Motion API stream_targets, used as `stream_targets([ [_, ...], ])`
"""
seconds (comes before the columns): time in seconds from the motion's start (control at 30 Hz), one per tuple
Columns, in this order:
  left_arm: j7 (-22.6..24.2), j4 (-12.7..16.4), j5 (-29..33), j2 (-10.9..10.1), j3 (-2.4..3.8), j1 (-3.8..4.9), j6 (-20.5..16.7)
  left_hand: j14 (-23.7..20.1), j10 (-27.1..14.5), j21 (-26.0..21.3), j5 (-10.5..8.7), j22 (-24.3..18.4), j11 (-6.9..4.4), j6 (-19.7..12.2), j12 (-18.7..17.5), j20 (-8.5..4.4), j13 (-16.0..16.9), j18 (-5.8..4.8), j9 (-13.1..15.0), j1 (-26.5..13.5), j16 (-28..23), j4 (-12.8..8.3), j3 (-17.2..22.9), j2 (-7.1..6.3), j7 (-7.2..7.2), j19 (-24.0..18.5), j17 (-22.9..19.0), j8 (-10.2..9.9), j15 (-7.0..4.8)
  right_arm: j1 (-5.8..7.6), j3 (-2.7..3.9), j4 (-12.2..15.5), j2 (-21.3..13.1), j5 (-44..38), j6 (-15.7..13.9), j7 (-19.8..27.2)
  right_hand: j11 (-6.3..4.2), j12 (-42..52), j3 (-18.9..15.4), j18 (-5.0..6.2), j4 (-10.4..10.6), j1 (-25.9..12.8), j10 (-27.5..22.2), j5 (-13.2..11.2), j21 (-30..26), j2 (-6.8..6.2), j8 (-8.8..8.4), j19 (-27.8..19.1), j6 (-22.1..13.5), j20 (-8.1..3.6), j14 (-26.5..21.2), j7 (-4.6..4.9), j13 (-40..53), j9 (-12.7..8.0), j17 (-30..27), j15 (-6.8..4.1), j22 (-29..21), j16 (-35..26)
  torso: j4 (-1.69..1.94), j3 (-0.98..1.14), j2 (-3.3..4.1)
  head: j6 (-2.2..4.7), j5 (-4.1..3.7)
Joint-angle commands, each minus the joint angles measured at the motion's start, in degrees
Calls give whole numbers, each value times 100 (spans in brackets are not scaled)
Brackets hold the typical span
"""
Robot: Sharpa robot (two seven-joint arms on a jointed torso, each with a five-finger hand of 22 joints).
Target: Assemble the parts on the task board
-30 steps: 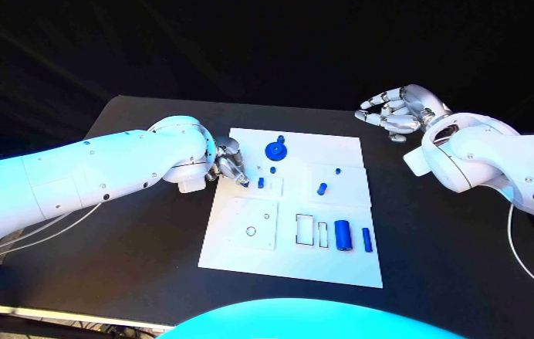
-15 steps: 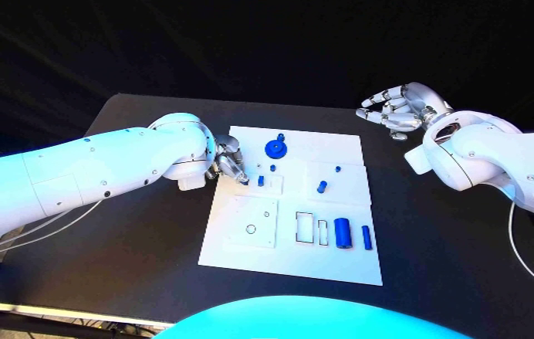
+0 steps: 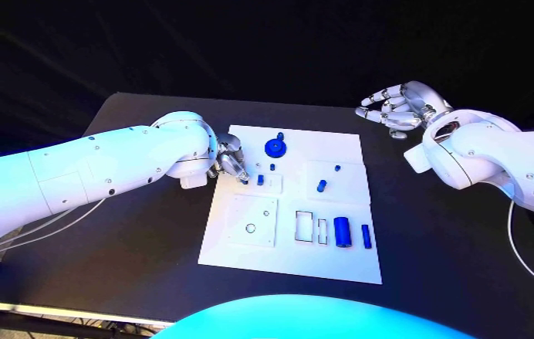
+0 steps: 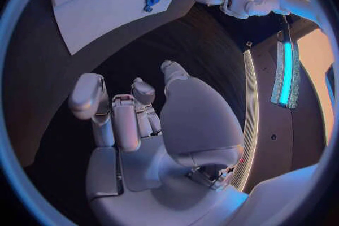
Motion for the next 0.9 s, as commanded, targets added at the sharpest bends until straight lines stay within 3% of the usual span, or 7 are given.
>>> stream_targets([
  [0.03,29,2,58,64,-18,-40,140,589,46,33,27,-1,-1,110,31,4,20,-110,-5,-49,23,-885,859,-3,-90,38,1484,11,-51,-3,0,9,1,-12,66,49,-26,14,30,32,4,23,1,33,-20,-6,31,19,18,11,242,-16,-6,-6,-5,-49,-4,-38,4,3,-2,-15,-9],
  [0.57,36,-115,32,184,-43,-74,225,596,215,22,-62,5,-46,183,202,-17,330,-112,11,-247,35,-783,432,42,-161,42,1509,3,-79,-3,0,-4,11,-5,61,61,-26,19,29,33,10,-11,9,22,-33,3,37,15,24,10,243,-17,-6,-8,-1,-50,-6,-38,5,-1,-1,-32,-14],
  [0.73,26,-144,-9,196,-44,-77,210,596,207,5,-138,-8,-71,212,178,-36,333,-112,-15,-351,35,-663,77,49,-201,40,1509,-54,-100,-3,0,-6,12,-3,54,67,-25,20,21,35,13,-44,11,4,-42,6,39,12,24,10,241,-16,-8,-10,-6,-49,-9,-43,5,1,-5,-35,-16],
  [0.9,13,-161,-44,191,-45,-78,207,596,191,-11,-222,-13,-91,310,166,-56,364,-114,-77,-501,35,-391,-526,52,-226,49,1509,-151,-118,-3,0,-8,10,5,54,74,-24,21,11,34,15,-86,12,-13,-44,12,41,12,24,10,242,-16,-12,-12,0,-48,-7,-41,3,0,-5,-28,-14],
])
